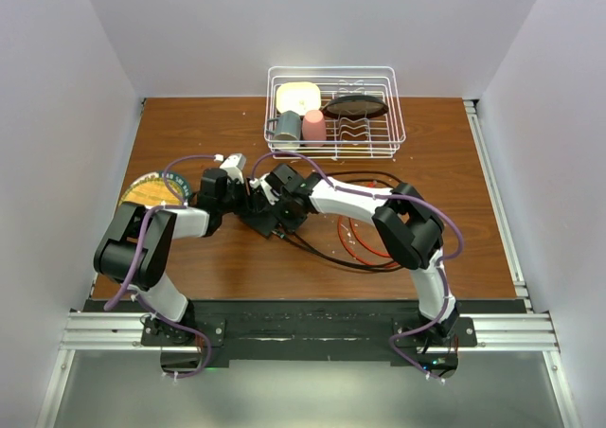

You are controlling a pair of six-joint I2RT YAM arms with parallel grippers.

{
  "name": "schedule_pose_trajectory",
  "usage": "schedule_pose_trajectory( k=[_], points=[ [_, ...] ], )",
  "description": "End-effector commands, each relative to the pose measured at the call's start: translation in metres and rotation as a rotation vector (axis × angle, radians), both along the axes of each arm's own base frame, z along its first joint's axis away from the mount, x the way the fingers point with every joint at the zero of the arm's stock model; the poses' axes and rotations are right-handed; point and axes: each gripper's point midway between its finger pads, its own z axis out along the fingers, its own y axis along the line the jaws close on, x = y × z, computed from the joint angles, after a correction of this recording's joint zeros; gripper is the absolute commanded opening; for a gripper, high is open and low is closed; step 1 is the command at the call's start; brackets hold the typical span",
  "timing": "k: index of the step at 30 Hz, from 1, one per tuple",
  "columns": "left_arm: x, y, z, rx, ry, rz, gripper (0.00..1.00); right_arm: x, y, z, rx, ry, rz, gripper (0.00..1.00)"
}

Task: Insert the plug into the switch port

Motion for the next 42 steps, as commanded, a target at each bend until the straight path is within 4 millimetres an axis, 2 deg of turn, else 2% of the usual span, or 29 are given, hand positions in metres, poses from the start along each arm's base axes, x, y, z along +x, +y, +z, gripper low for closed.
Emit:
schedule_pose_trajectory(
  k=[1,8,10,11,14,16,17,19,20,22,25,28,31,34,38,42],
  points=[
    [-0.145,-0.082,0.0,-0.29,0.432,-0.478,0.46,0.087,0.125,0.147,0.586,-0.446,0.071,0.0],
    [-0.152,-0.087,0.001,-0.293,0.445,-0.504,0.46,0.096,0.126,0.15,0.577,-0.455,0.047,0.0],
    [-0.153,-0.088,0.001,-0.298,0.455,-0.508,0.46,0.104,0.125,0.141,0.555,-0.448,0.006,0.0],
    [-0.154,-0.088,0.0,-0.3,0.46,-0.506,0.46,0.107,0.128,0.147,0.561,-0.452,-0.001,0.0],
    [-0.153,-0.088,-0.002,-0.295,0.459,-0.503,0.47,0.105,0.123,0.133,0.527,-0.419,-0.022,0.0],
    [-0.15,-0.087,-0.005,-0.273,0.463,-0.483,0.48,0.103,0.119,0.135,0.53,-0.42,-0.03,0.0],
    [-0.148,-0.086,-0.005,-0.265,0.457,-0.475,0.49,0.101,0.115,0.129,0.518,-0.411,-0.034,0.0],
    [-0.142,-0.084,-0.009,-0.238,0.456,-0.44,0.53,0.097,0.11,0.132,0.517,-0.411,-0.033,0.0],
    [-0.139,-0.083,-0.01,-0.23,0.454,-0.428,0.54,0.092,0.107,0.126,0.506,-0.396,-0.029,0.02],
    [-0.134,-0.078,-0.016,-0.203,0.459,-0.384,0.6,0.087,0.102,0.128,0.499,-0.392,-0.026,0.07],
    [-0.123,-0.068,-0.019,-0.192,0.454,-0.322,0.69,0.078,0.094,0.119,0.476,-0.367,-0.016,0.09],
    [-0.11,-0.05,-0.024,-0.169,0.441,-0.25,0.77,0.07,0.082,0.113,0.452,-0.356,-0.022,0.1],
    [-0.088,-0.021,-0.027,-0.17,0.431,-0.138,0.81,0.063,0.069,0.102,0.41,-0.342,-0.024,0.14],
    [-0.075,-0.006,-0.027,-0.142,0.414,-0.085,0.83,0.056,0.057,0.094,0.367,-0.331,-0.017,0.2],
    [-0.068,-0.001,-0.022,-0.112,0.391,-0.056,0.83,0.05,0.042,0.083,0.307,-0.323,-0.017,0.31],
    [-0.065,0.004,-0.019,-0.09,0.378,-0.029,0.83,0.054,0.017,0.079,0.212,-0.359,-0.075,0.46]
  ],
)
